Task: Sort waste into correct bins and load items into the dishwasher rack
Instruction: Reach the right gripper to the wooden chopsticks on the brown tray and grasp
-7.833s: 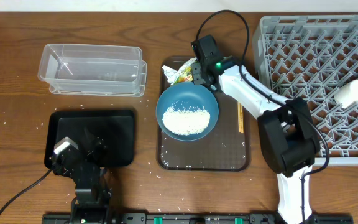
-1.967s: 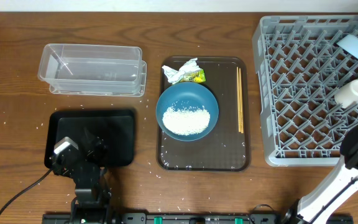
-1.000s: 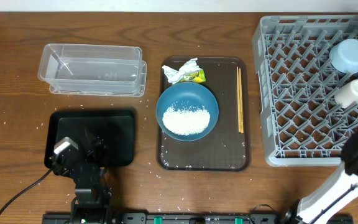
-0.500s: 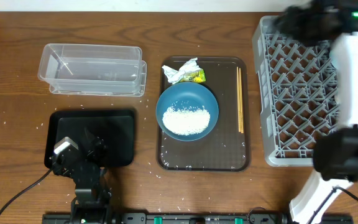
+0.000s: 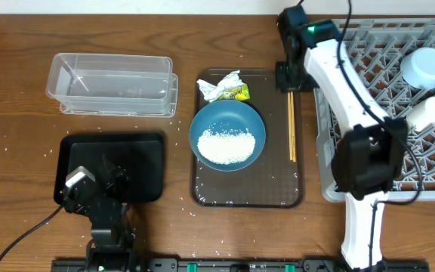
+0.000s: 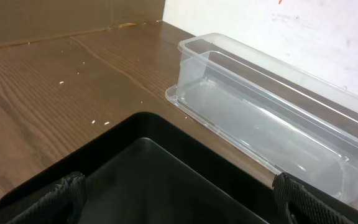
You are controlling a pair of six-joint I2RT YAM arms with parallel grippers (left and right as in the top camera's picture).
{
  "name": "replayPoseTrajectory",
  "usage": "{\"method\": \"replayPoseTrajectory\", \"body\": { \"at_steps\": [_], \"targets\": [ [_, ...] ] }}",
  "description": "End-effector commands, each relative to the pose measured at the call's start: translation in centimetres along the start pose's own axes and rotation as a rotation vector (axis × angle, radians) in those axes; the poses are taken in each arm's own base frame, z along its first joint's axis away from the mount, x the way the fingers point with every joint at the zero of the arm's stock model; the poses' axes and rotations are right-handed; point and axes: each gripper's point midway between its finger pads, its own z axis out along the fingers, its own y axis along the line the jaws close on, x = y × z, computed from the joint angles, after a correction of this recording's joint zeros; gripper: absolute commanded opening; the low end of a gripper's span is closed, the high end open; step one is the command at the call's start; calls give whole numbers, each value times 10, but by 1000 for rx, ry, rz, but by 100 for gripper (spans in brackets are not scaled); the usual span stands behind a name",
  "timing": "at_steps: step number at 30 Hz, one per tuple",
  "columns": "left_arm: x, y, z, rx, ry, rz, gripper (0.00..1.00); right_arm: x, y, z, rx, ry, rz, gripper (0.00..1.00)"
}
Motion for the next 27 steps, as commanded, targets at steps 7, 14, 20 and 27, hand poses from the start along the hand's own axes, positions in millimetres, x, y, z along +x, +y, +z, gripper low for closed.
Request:
{"method": "replayPoseTrajectory", "body": {
  "at_steps": [7, 14, 20, 27],
  "targets": [
    [13, 8, 1, -33, 32, 27, 98, 25, 18, 54, -34, 172, -26, 21],
    [13, 8, 1, -33, 32, 27, 98, 30, 16, 72, -15, 211, -26, 23],
    [14, 8, 2, -34, 34, 29, 98, 26, 10, 76, -3, 200, -29, 33],
    [14, 8, 2, -34, 33, 29, 98, 23, 11, 80, -2, 185, -28, 31]
  ]
}}
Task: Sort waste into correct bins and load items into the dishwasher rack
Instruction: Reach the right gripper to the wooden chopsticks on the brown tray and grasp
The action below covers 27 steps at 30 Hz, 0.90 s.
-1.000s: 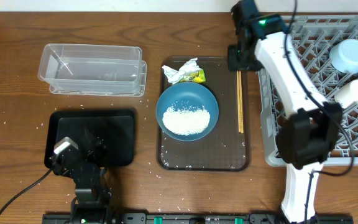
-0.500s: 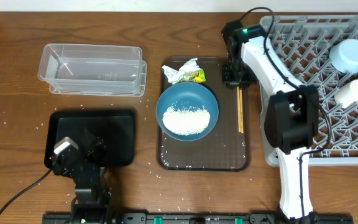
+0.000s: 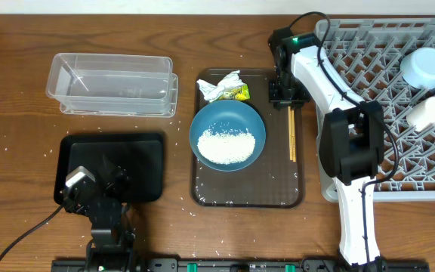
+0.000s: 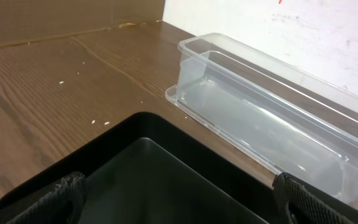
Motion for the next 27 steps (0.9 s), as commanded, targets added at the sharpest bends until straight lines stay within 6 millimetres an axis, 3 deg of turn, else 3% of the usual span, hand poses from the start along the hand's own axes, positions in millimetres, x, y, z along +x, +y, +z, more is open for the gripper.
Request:
{"method": "replayPoseTrajectory", "body": {
  "at_steps": [1, 18, 22, 27],
  "targets": [
    [14, 8, 2, -34, 33, 29, 98, 1, -4, 9, 17, 12, -6, 31],
    [14, 8, 2, -34, 33, 29, 98, 7, -4, 29, 22, 29, -8, 29],
    [14, 8, 2, -34, 33, 29, 98, 7, 0, 29, -2, 30, -6, 1],
    [13, 8, 2, -34, 33, 28, 98, 2, 6, 18, -43, 12, -4, 1]
  ]
}}
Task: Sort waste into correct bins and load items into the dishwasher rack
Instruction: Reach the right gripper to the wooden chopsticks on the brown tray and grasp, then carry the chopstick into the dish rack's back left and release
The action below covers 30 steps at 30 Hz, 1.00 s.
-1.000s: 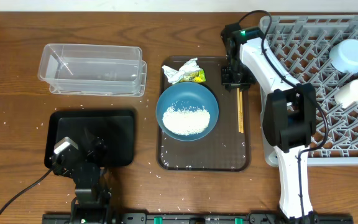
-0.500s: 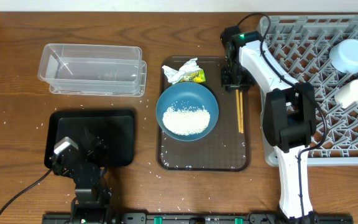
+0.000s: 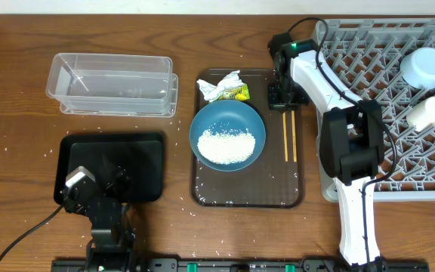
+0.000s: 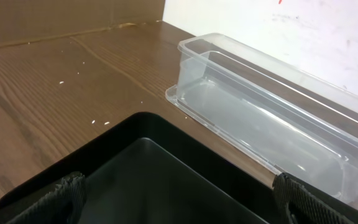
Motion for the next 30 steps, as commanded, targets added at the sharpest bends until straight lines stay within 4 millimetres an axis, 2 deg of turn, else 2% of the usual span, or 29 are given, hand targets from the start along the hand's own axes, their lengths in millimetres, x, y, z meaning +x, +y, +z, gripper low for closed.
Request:
{"method": "replayPoseTrajectory", "body": {
  "at_steps": [1, 4, 7, 12, 15, 17, 21, 23, 30],
  "targets": [
    [14, 8, 2, -34, 33, 28, 98, -3, 2, -8, -30, -4, 3, 1],
    [14, 8, 2, -34, 33, 28, 98, -19, -14, -41, -3, -80, 18, 1],
    [14, 8, 2, -34, 33, 28, 98, -36, -44, -89, 46, -187, 64, 1],
    [14, 8, 2, -34, 33, 28, 98, -56, -96, -176, 29, -380, 63, 1],
    [14, 8, 2, -34, 33, 28, 98, -60, -125, -205, 37, -458, 54, 1],
    [14, 8, 2, -34, 33, 28, 98, -61, -143, -212, 53, -479, 29, 1],
    [13, 8, 1, -34, 33, 28, 98, -65, -165, -206, 42, -479, 46, 1],
    [14, 8, 2, -34, 33, 28, 98, -68, -163, -198, -23, -475, 35, 1],
    [14, 8, 2, -34, 33, 28, 98, -78, -136, -174, -215, -472, -16, 1]
  ]
}}
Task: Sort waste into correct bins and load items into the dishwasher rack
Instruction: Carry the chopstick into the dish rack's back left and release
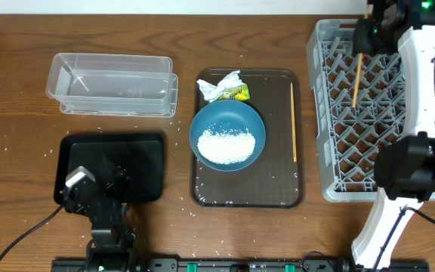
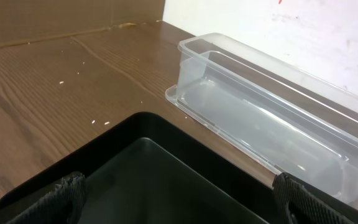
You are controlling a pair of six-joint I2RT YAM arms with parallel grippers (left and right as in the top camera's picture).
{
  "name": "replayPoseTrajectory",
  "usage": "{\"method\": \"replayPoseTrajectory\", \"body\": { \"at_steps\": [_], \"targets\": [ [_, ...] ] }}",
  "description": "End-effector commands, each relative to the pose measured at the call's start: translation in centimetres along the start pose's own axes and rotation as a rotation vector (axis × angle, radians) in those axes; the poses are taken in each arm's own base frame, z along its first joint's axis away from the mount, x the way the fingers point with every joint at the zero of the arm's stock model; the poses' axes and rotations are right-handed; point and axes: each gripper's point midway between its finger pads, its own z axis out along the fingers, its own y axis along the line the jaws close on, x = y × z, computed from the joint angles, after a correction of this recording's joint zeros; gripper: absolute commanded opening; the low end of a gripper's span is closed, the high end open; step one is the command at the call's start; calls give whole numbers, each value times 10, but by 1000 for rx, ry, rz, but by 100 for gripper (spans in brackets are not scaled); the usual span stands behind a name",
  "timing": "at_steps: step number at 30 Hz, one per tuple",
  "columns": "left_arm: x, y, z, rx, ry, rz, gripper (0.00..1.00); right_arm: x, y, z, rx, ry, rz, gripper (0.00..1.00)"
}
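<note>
My right gripper [image 1: 367, 36] is high over the far left part of the grey dishwasher rack [image 1: 331, 151], shut on the top end of a wooden chopstick [image 1: 356, 79] that hangs over the rack's grid. A second chopstick [image 1: 293, 121] lies along the right side of the brown tray [image 1: 202, 193]. On the tray sit a blue bowl [image 1: 227, 136] of white rice and a crumpled paper with a yellow-green wrapper [image 1: 223, 87]. My left gripper [image 2: 179, 193] rests open over the black bin [image 2: 148, 168], its fingers [image 2: 67, 193] far apart with nothing between them.
A clear plastic bin [image 1: 112, 85] stands beyond the black bin [image 1: 138, 147] at the back left. Rice grains are scattered on the wooden table [image 1: 21, 113] around the tray and bins. The right arm's white links cross the rack's right side.
My right gripper was at the top ends of two chopsticks on the tray; now it holds one of them over the rack's far left. The other chopstick stays on the tray. The left arm is unchanged.
My right gripper was at the tray's far right corner by two chopsticks lying together. Then it was down on their top ends, and after that the two lay apart. Now one hangs from the gripper over the rack. The left gripper stayed open over the black bin throughout.
</note>
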Motion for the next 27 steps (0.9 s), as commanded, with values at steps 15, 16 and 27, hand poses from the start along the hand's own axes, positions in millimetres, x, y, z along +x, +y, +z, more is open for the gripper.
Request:
{"method": "replayPoseTrajectory", "body": {
  "at_steps": [15, 16, 27],
  "targets": [
    [13, 8, 1, -34, 33, 28, 98, 41, 38, 56, -174, 116, -36, 41],
    [14, 8, 2, -34, 33, 28, 98, 41, 38, 56, -174, 116, -35, 45],
    [13, 8, 1, -34, 33, 28, 98, 39, 63, 36, -217, 107, -29, 51]
  ]
}}
